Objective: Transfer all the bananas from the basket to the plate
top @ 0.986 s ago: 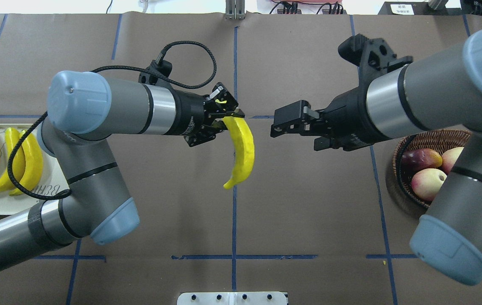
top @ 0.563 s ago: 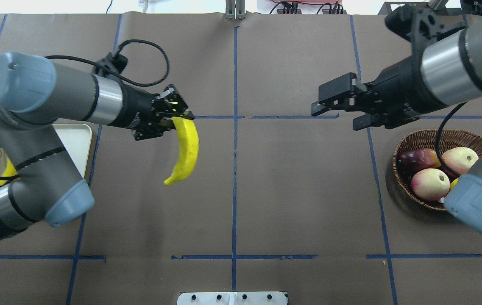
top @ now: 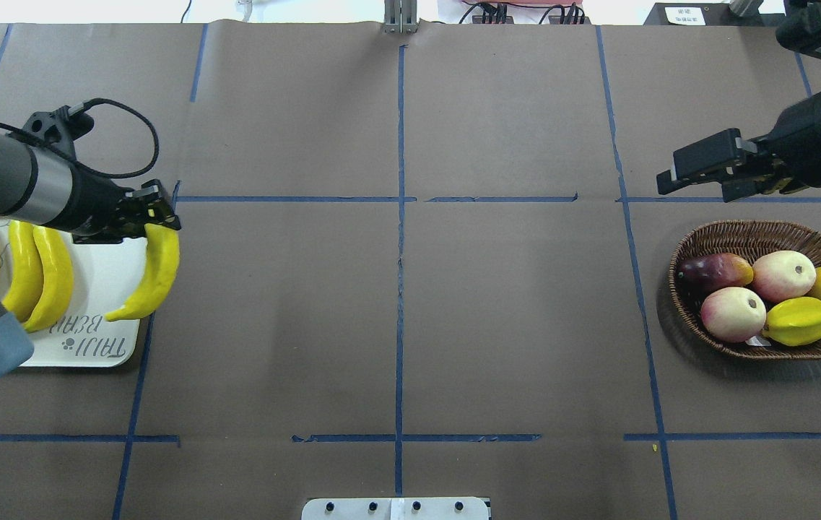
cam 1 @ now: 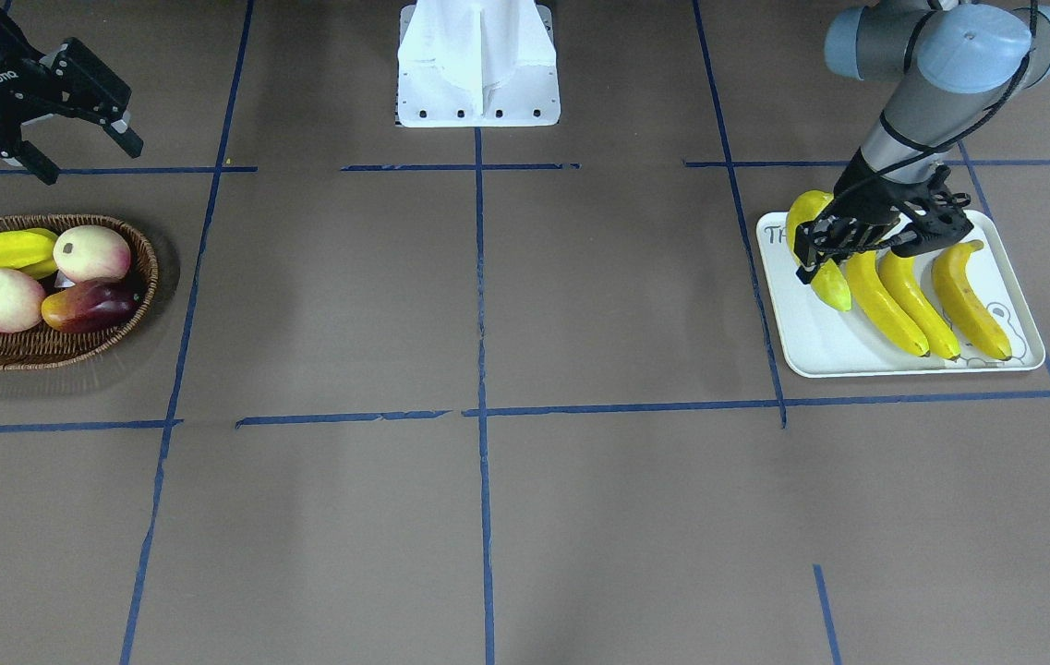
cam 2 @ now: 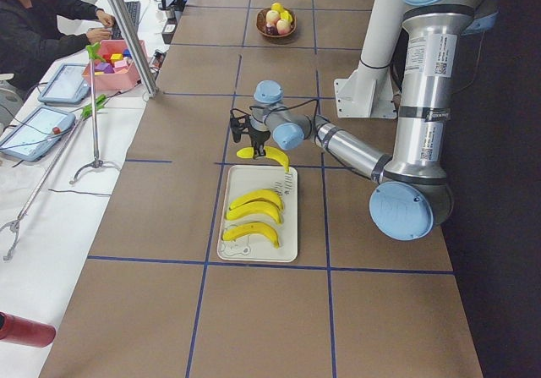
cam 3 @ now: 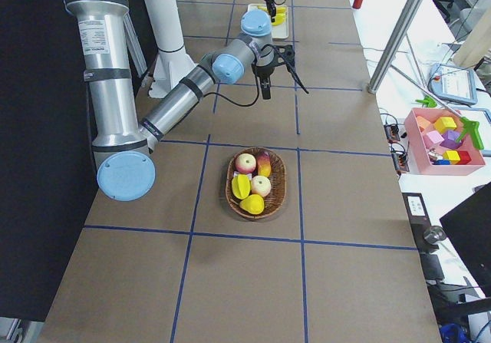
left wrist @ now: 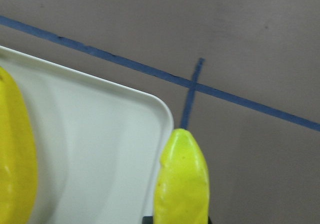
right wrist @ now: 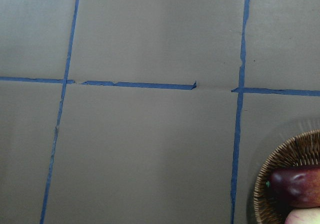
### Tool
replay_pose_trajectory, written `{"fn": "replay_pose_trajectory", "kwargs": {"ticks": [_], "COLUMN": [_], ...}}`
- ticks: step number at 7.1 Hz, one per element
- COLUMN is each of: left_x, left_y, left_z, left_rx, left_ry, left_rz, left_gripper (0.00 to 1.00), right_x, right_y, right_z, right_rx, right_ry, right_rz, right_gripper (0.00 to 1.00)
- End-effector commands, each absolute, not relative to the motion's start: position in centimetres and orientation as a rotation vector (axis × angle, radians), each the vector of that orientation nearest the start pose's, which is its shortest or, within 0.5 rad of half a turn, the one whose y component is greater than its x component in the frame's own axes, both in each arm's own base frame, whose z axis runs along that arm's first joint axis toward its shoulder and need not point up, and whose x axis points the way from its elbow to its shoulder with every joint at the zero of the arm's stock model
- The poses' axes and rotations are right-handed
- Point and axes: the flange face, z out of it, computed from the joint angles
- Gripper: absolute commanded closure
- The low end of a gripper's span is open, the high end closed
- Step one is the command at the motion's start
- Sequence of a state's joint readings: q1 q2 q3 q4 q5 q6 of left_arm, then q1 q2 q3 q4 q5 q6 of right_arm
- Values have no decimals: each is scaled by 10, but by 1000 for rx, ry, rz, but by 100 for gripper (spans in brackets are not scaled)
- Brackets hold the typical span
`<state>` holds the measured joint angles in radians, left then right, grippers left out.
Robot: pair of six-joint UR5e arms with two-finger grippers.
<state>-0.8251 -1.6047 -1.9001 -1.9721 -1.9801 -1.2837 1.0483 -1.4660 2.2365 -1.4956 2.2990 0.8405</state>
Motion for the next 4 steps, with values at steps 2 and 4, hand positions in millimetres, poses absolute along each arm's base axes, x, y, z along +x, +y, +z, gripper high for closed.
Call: {"fn": "replay_pose_trajectory", "kwargs": {"ticks": [2, 4], "left_x": [285, 284], "left_y": [-448, -452], "left_z": [468, 464], "left_rx": [53, 57], "left_ry": [804, 810], "left_rz": [-346, -348], "left_gripper": [1, 1], "right_x": [-164, -165], "right_y": [-424, -424], "right_z": [291, 294], "right_rx": [195, 191], "right_ry": [-1027, -1024], "right_rz": [-22, -20], "right_gripper": [0, 0]}}
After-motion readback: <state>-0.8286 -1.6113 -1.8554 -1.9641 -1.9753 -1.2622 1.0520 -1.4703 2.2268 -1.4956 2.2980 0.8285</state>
